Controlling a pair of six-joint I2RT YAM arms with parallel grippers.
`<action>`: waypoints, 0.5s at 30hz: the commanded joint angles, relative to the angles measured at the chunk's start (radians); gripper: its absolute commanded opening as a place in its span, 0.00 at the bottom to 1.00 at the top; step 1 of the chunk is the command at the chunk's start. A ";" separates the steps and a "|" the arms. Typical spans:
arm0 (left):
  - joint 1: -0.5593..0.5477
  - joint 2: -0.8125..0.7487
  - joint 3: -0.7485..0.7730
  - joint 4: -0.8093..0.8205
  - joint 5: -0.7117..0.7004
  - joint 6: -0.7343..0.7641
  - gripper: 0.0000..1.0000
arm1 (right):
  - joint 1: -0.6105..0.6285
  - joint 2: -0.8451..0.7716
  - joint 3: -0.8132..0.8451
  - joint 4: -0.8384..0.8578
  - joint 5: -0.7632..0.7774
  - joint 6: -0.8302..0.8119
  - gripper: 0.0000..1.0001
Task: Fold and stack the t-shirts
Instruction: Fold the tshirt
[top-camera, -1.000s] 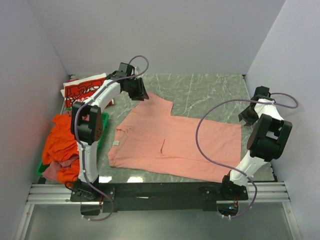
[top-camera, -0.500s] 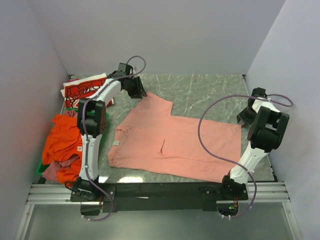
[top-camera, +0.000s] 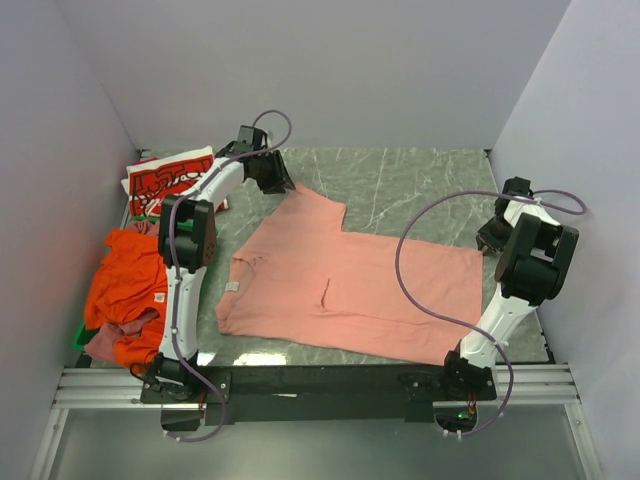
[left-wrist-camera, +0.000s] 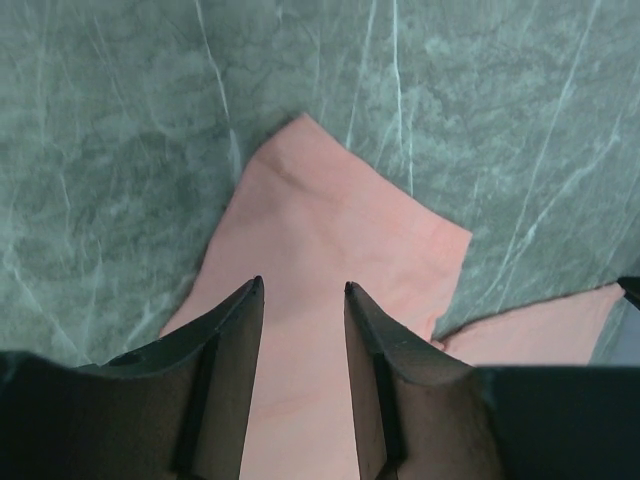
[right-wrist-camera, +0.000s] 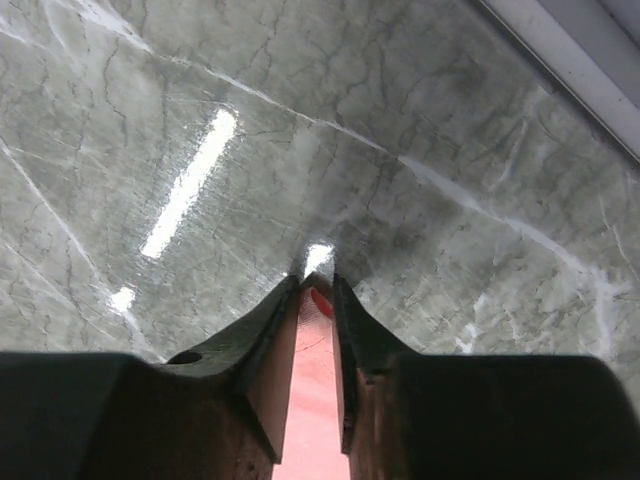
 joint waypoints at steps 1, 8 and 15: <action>-0.007 0.034 0.072 0.048 -0.045 -0.011 0.44 | -0.004 -0.002 -0.017 -0.017 -0.003 0.003 0.26; -0.019 0.092 0.140 0.063 -0.078 -0.006 0.44 | -0.006 0.003 -0.023 -0.020 -0.073 0.007 0.12; -0.045 0.121 0.157 0.119 -0.079 -0.029 0.45 | -0.004 -0.003 -0.044 -0.026 -0.107 -0.014 0.04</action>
